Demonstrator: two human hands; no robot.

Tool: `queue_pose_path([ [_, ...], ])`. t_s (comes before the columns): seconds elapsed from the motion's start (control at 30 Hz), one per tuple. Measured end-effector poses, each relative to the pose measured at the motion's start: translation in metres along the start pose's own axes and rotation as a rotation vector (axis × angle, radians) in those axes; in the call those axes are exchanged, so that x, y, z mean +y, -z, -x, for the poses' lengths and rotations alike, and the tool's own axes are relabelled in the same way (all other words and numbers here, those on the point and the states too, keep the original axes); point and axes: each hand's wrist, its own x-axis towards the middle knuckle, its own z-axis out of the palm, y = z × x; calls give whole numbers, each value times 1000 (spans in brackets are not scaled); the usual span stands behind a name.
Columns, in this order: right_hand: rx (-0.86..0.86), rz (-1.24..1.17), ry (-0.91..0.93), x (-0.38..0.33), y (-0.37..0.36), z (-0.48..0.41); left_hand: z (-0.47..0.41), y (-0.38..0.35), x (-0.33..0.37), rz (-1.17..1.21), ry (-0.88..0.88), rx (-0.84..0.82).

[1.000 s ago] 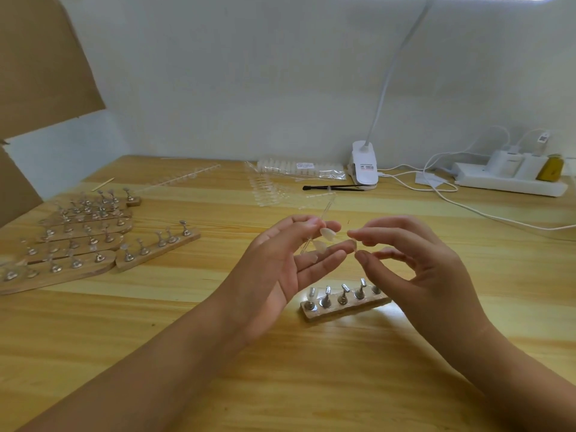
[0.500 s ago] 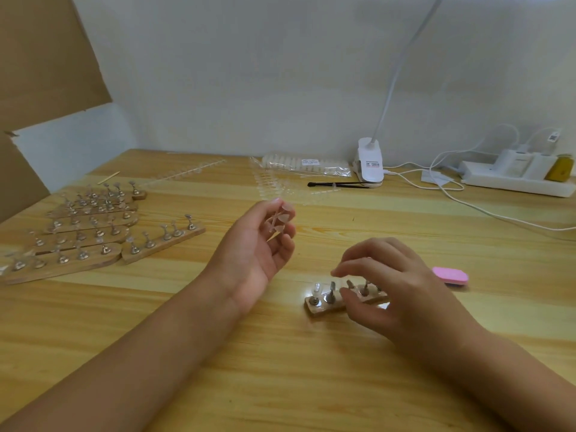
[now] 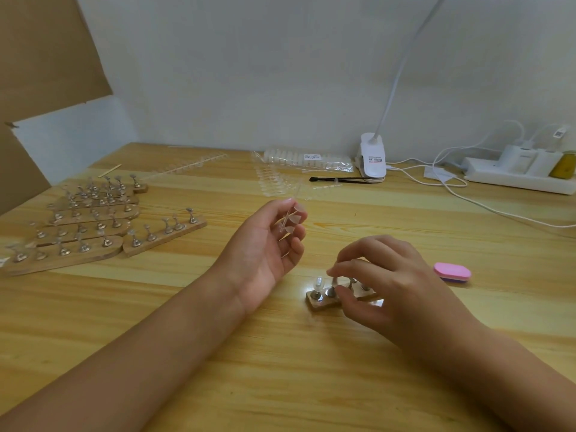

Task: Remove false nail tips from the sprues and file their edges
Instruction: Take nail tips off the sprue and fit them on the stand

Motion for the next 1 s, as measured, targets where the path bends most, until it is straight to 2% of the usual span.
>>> queue_pose_path([
  [0.2, -38, -107, -89, 0, 1, 0, 0, 0, -1, -27, -2, -5],
  [0.43, -99, -286, -288, 1, 2, -1, 0, 1, -1, -29, 0, -12],
  [0.6, -90, -298, -282, 1, 0, -1, -1, 1, -1, -28, 9, -17],
  [0.8, -53, -214, -188, 3, -1, -3, -2, 3, -3, -53, 17, -21],
  [1.0, -83, -237, -238, 0, -1, -2, -2, 1, -5, -148, -40, -81],
])
